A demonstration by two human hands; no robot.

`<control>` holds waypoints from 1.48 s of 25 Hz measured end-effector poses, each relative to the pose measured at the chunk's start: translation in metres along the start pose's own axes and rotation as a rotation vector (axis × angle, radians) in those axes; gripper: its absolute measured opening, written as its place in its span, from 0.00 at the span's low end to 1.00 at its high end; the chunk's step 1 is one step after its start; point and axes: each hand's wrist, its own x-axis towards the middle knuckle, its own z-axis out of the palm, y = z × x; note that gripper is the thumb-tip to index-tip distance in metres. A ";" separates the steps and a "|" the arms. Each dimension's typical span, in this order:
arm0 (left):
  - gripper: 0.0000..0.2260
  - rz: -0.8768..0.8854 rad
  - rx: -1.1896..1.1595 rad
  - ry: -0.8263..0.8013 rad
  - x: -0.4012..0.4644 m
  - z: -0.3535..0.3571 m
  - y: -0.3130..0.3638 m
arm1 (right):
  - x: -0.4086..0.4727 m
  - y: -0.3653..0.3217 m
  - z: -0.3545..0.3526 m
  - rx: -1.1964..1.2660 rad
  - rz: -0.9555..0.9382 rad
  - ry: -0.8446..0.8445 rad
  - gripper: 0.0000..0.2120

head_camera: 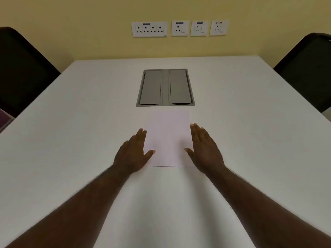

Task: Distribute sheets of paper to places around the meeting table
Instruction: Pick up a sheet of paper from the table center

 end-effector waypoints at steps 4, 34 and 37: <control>0.37 -0.119 -0.063 -0.187 0.041 0.017 -0.006 | 0.036 0.004 0.020 0.047 0.067 -0.168 0.38; 0.40 -0.159 -0.044 -0.135 0.085 0.056 -0.025 | 0.090 0.008 0.059 0.416 0.562 0.189 0.11; 0.40 -0.152 -0.027 -0.134 0.084 0.057 -0.025 | 0.087 0.006 0.062 0.382 0.515 0.239 0.18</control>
